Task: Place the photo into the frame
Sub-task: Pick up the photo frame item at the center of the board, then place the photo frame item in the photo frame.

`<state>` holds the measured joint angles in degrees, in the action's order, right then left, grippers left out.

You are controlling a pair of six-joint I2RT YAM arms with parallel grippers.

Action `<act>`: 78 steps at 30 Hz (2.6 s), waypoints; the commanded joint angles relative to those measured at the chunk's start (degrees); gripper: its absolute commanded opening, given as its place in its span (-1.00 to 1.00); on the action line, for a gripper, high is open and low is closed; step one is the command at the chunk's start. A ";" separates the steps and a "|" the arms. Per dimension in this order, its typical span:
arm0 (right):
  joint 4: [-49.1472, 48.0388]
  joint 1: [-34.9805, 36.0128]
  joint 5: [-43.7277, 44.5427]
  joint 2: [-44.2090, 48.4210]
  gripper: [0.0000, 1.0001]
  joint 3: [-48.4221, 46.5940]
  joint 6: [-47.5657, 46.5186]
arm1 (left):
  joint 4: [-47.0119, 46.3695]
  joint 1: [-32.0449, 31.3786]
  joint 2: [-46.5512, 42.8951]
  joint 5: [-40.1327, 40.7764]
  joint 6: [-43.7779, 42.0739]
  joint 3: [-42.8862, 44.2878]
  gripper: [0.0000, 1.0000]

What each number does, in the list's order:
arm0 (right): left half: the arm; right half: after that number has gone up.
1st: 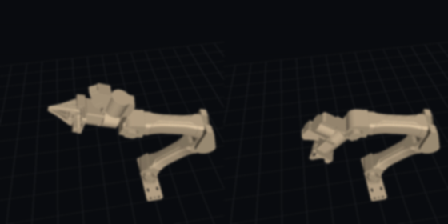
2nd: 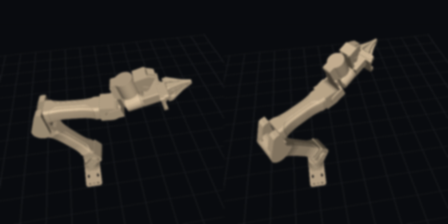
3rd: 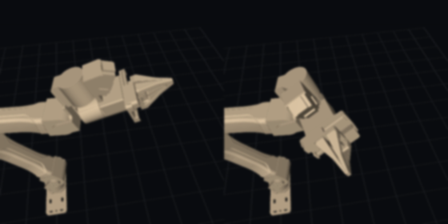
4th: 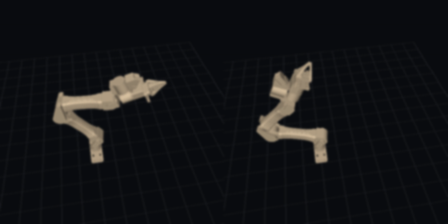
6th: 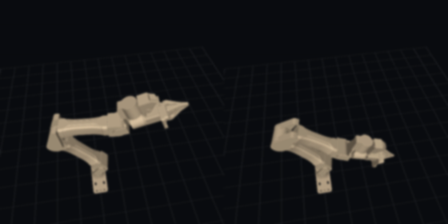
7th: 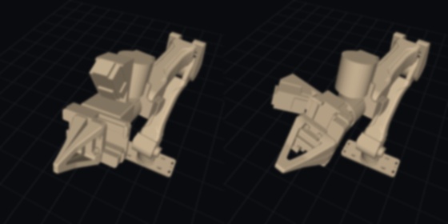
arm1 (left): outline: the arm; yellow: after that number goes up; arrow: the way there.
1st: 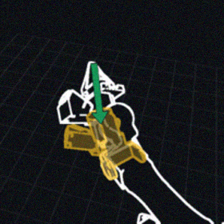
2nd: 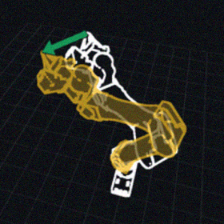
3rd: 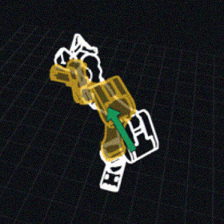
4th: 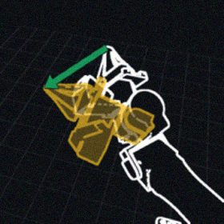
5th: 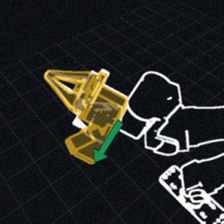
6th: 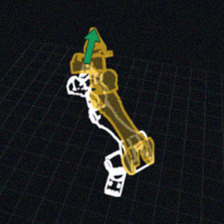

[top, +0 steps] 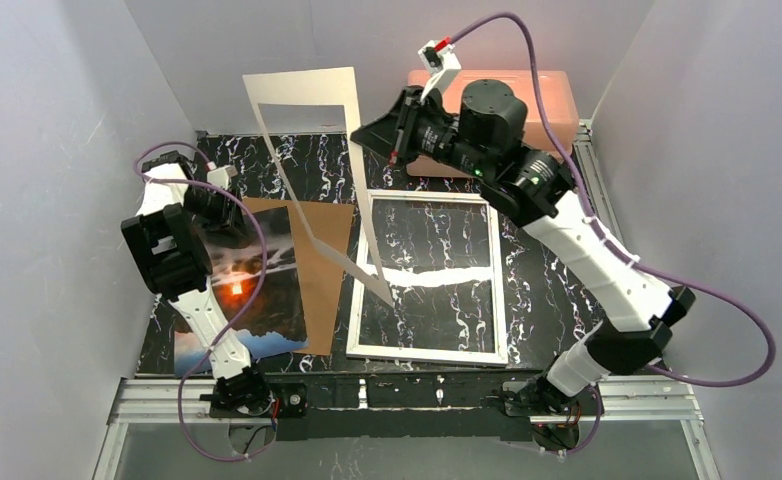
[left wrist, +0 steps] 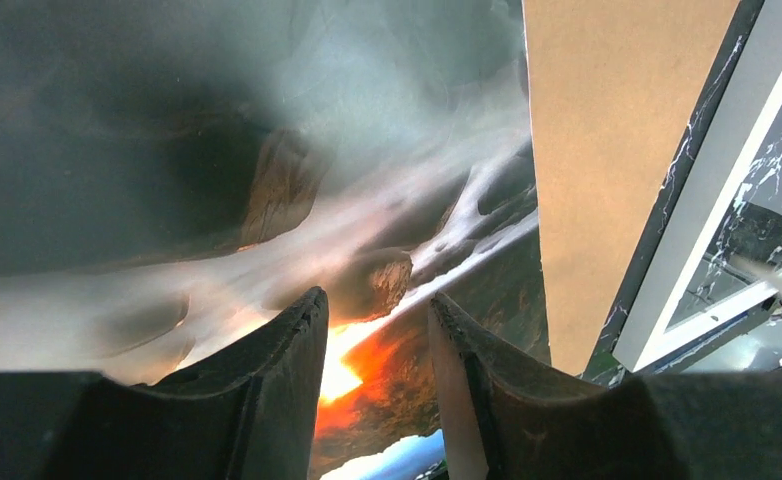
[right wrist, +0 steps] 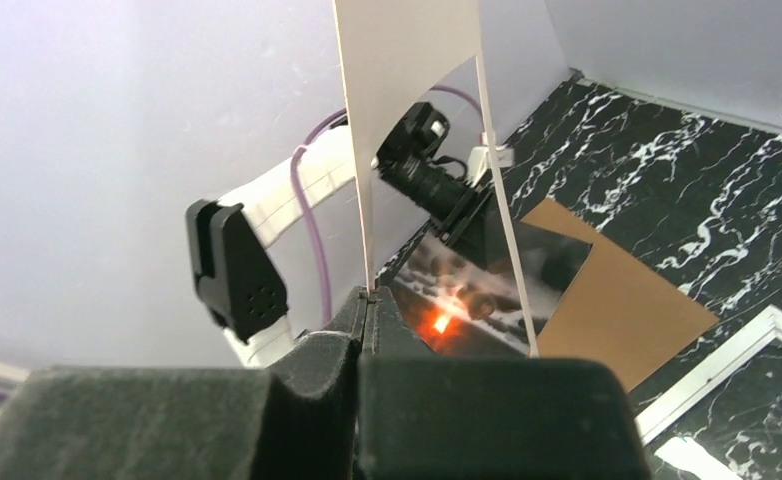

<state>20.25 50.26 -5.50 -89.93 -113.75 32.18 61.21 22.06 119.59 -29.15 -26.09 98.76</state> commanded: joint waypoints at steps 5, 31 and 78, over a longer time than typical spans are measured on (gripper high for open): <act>3.14 -0.19 -4.45 9.03 -0.97 7.52 5.82 | -1.68 -3.23 -3.36 0.71 1.73 0.20 -0.20; 17.52 -31.97 -11.36 13.96 -0.97 36.41 -12.17 | -4.19 -6.85 -4.93 3.61 1.24 -3.08 -0.24; 14.48 -35.92 -11.31 3.28 -0.97 32.26 -24.95 | -4.70 -7.52 -4.17 4.66 0.91 -4.36 -0.29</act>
<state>34.39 14.87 -15.18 -86.76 -78.87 9.76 55.48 14.98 118.74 -24.38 -24.62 94.91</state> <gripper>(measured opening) 0.031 0.359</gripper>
